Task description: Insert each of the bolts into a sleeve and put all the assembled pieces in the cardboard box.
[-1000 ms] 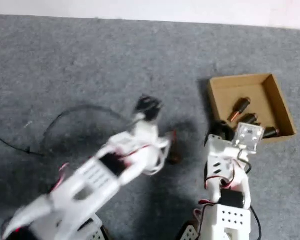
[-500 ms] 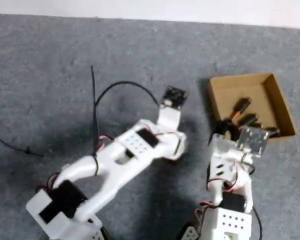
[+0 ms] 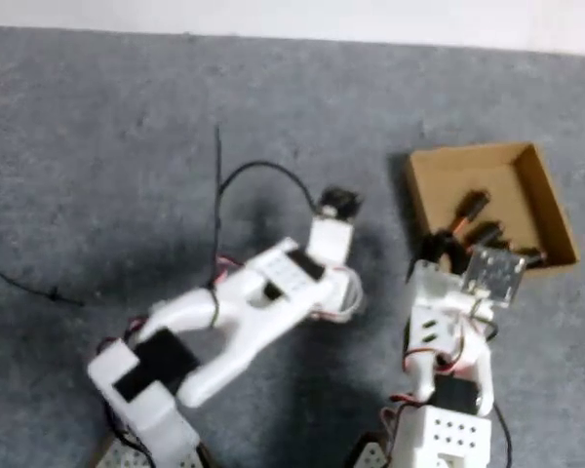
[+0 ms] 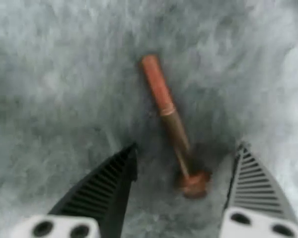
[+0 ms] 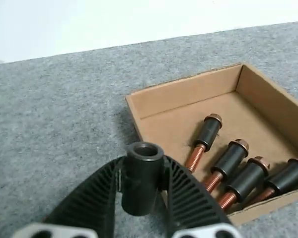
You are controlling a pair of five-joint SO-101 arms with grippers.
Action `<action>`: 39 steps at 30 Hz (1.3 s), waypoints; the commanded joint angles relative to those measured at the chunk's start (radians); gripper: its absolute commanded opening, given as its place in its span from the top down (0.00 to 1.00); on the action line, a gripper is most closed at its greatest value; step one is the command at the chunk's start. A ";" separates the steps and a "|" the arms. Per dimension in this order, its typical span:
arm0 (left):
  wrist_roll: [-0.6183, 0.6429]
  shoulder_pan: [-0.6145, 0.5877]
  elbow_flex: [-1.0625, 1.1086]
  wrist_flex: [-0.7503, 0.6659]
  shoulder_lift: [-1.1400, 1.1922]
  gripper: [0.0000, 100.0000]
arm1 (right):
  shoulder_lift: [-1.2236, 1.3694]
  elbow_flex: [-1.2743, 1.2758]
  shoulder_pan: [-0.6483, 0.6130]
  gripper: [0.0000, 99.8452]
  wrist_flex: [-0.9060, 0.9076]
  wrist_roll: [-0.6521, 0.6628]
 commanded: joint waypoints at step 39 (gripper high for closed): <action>-0.936 -0.423 -0.318 0.242 0.054 0.99 | -0.013 -0.007 0.012 1.00 -0.022 0.009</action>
